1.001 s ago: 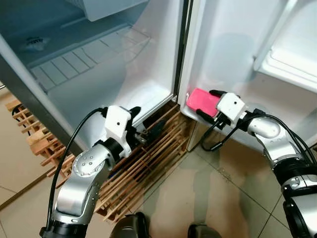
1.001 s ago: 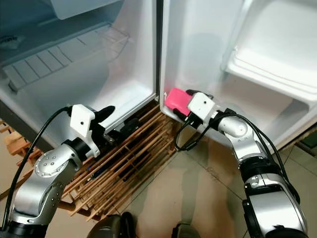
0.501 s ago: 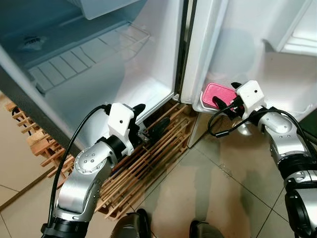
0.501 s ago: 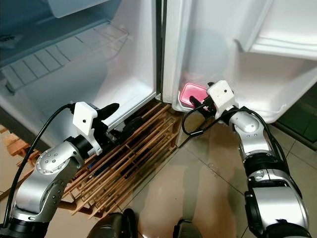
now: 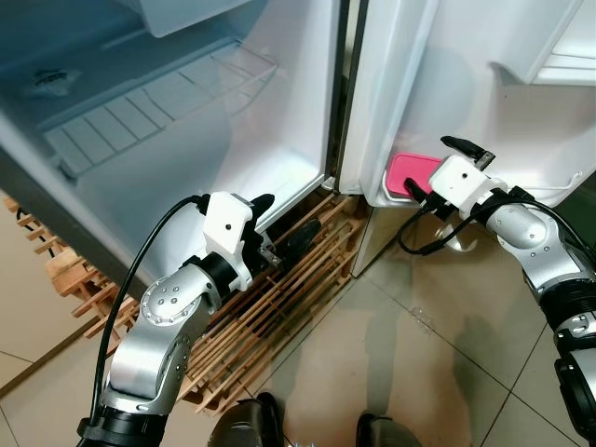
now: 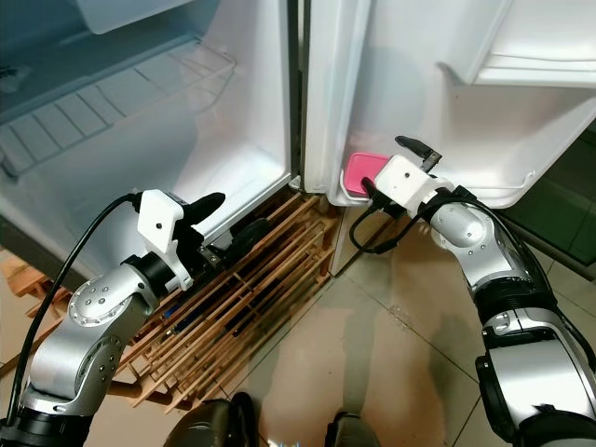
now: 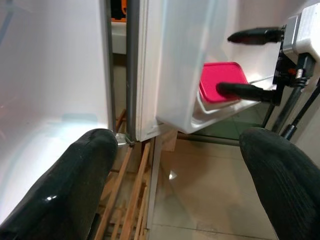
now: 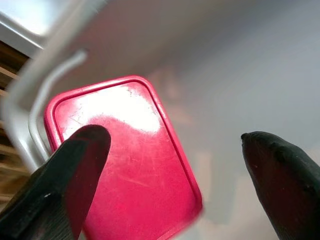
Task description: Restocking fridge
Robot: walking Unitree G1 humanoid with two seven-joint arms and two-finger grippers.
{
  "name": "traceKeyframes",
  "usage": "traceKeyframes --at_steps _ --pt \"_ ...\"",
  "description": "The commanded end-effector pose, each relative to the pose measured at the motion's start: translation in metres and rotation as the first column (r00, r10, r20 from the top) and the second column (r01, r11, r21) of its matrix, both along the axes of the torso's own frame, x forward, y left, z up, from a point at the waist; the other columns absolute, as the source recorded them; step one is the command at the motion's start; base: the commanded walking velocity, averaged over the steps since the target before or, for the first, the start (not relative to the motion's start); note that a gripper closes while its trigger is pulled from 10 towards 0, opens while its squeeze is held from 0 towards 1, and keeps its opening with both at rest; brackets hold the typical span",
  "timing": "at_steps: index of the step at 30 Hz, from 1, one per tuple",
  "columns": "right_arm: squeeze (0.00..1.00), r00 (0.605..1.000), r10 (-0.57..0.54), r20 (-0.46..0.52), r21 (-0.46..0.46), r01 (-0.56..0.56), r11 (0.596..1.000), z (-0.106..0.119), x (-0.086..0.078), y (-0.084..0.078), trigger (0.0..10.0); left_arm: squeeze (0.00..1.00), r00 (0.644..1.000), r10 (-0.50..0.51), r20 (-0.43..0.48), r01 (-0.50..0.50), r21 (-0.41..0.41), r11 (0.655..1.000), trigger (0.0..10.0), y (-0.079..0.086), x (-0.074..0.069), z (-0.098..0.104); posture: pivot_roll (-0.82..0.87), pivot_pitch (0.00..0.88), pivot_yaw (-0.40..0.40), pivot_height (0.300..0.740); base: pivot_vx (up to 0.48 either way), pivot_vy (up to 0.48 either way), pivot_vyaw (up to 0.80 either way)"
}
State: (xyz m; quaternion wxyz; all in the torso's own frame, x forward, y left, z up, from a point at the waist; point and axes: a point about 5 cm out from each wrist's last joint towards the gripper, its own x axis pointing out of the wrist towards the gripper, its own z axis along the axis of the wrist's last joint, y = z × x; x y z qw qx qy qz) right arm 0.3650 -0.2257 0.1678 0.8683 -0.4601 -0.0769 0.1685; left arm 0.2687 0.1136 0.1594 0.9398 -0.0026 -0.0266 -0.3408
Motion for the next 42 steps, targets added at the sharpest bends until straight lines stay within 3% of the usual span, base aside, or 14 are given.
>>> traceKeyframes --at_steps 1,13,17,19,20,22,23,25,27,29,31,32,34,42 --pt "0.00 0.994 -0.029 0.108 -0.030 0.032 0.999 0.015 0.000 -0.006 10.0 0.00 1.000 -0.019 0.000 0.019 0.007 1.000 10.0 -0.002 -0.001 0.000 0.02 0.156 0.076 0.740 0.000 0.000 0.00" --pt "0.00 0.891 -0.013 0.454 0.008 0.010 1.000 0.049 -0.021 0.001 10.0 0.00 1.000 -0.025 0.005 0.025 -0.008 1.000 10.0 -0.007 0.001 -0.001 -0.01 0.123 0.060 0.740 0.000 0.000 0.00" --pt "0.00 0.862 -0.071 0.501 0.097 0.026 0.995 0.051 -0.033 0.002 10.0 0.00 1.000 0.005 0.015 -0.005 0.008 1.000 10.0 -0.007 0.003 -0.002 -0.02 0.114 0.051 0.740 0.000 0.000 0.00" --pt "0.00 0.836 -0.185 0.517 0.261 0.053 0.964 0.048 -0.056 0.007 10.0 0.00 0.998 0.059 0.022 -0.059 0.019 0.998 10.0 -0.001 0.005 -0.003 -0.04 0.097 0.038 0.740 0.000 0.000 0.00" --pt "0.00 0.836 -0.185 0.517 0.261 0.053 0.964 0.048 -0.056 0.007 10.0 0.00 0.998 0.059 0.022 -0.059 0.019 0.998 10.0 -0.001 0.005 -0.003 -0.04 0.097 0.038 0.740 0.000 0.000 0.00" --pt "0.00 0.826 -0.307 0.472 0.417 0.098 0.903 0.037 -0.078 0.012 10.0 0.00 0.996 0.094 0.010 -0.094 -0.005 0.996 10.0 0.002 0.007 -0.005 -0.07 0.082 0.036 0.740 0.000 0.000 0.00" --pt "0.00 0.826 -0.307 0.472 0.417 0.098 0.903 0.037 -0.078 0.012 10.0 0.00 0.996 0.094 0.010 -0.094 -0.005 0.996 10.0 0.002 0.007 -0.005 -0.07 0.082 0.036 0.740 0.000 0.000 0.00" --pt "0.00 0.845 -0.420 0.331 0.586 0.165 0.793 0.013 -0.101 0.021 10.0 0.00 0.993 0.116 -0.014 -0.117 -0.053 0.992 10.0 0.002 0.011 -0.005 -0.11 0.065 0.046 0.740 0.000 0.000 0.00" --pt "0.00 0.854 -0.436 0.284 0.619 0.184 0.763 0.005 -0.105 0.022 10.0 0.00 0.993 0.119 -0.016 -0.120 -0.054 0.991 10.0 0.000 0.014 -0.006 -0.12 0.057 0.050 0.740 0.000 0.000 0.00" --pt "0.00 0.876 -0.454 0.164 0.684 0.231 0.692 -0.016 -0.112 0.027 10.0 0.00 0.989 0.147 -0.012 -0.147 -0.031 0.989 10.0 -0.002 0.020 -0.009 -0.13 0.044 0.055 0.740 0.000 0.000 0.00" --pt "0.00 0.911 -0.409 -0.057 0.749 0.310 0.586 -0.050 -0.117 0.035 10.0 0.00 0.986 0.167 -0.025 -0.168 -0.039 0.985 10.0 -0.002 0.028 -0.010 -0.15 0.017 0.064 0.740 0.000 0.000 0.00" --pt "0.00 0.911 -0.409 -0.057 0.749 0.310 0.586 -0.050 -0.117 0.035 10.0 0.00 0.986 0.167 -0.025 -0.168 -0.039 0.985 10.0 -0.002 0.028 -0.010 -0.15 0.017 0.064 0.740 0.000 0.000 0.00" --pt "0.00 0.896 -0.394 -0.207 0.755 0.402 0.517 -0.071 -0.119 0.033 10.0 0.00 0.980 0.193 -0.040 -0.195 -0.068 0.978 10.0 0.003 0.034 -0.011 -0.16 0.006 0.072 0.740 0.000 -0.232 0.00" --pt "0.00 0.858 -0.483 -0.174 0.748 0.434 0.502 -0.058 -0.101 0.009 10.0 0.00 0.980 0.188 -0.065 -0.194 -0.101 0.976 10.0 -0.011 0.048 -0.012 -0.20 0.000 0.102 0.740 0.000 -0.454 0.00"
